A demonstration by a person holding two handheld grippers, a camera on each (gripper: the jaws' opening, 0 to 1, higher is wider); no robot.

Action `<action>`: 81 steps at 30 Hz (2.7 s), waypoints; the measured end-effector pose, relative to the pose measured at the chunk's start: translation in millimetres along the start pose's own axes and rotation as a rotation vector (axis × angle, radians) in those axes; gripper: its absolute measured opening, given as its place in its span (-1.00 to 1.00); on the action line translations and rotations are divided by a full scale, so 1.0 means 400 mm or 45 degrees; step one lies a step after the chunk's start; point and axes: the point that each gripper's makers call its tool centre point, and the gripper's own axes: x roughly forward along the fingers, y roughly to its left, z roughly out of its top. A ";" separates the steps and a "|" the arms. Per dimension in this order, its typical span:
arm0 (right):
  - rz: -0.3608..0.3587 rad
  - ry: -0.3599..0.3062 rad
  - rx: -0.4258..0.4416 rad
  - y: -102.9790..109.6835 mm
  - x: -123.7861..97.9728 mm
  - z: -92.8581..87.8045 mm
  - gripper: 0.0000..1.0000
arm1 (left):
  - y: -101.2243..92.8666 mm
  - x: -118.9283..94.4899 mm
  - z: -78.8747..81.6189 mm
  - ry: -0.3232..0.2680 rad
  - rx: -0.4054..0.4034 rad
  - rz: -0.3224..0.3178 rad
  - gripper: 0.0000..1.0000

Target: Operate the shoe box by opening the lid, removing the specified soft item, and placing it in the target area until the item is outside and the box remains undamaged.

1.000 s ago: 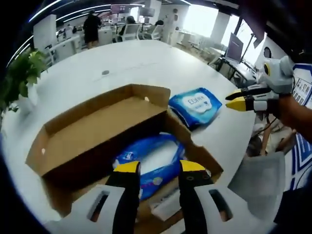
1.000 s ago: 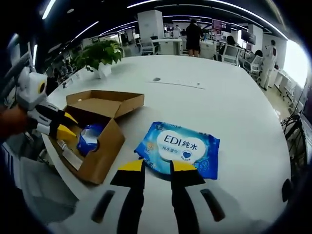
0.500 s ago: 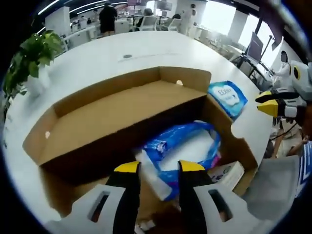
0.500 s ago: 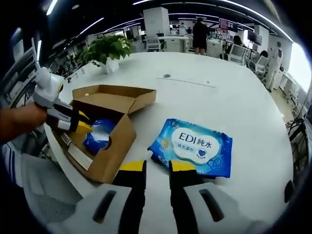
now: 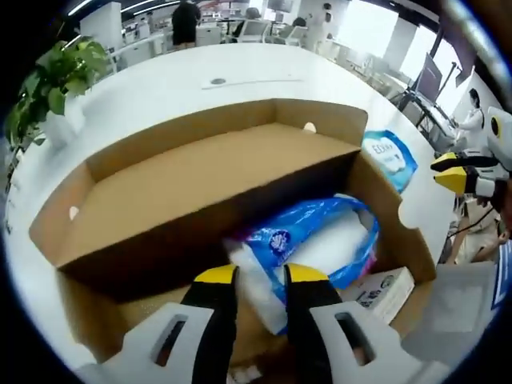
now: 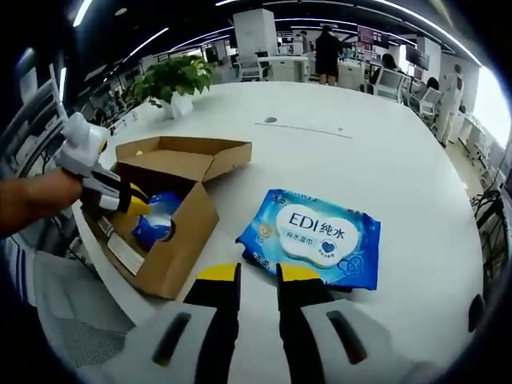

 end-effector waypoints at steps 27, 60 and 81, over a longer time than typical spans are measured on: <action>0.116 -0.012 -0.078 0.169 0.076 0.086 -0.72 | 0.129 -0.036 -0.050 0.036 -0.056 0.044 -0.62; 0.257 0.144 -0.223 0.395 0.272 0.081 -0.74 | 0.153 -0.025 -0.062 0.008 -0.115 0.011 -0.64; 0.225 0.284 -0.235 0.382 0.327 0.041 -0.80 | 0.144 -0.029 -0.077 0.008 -0.122 -0.002 -0.69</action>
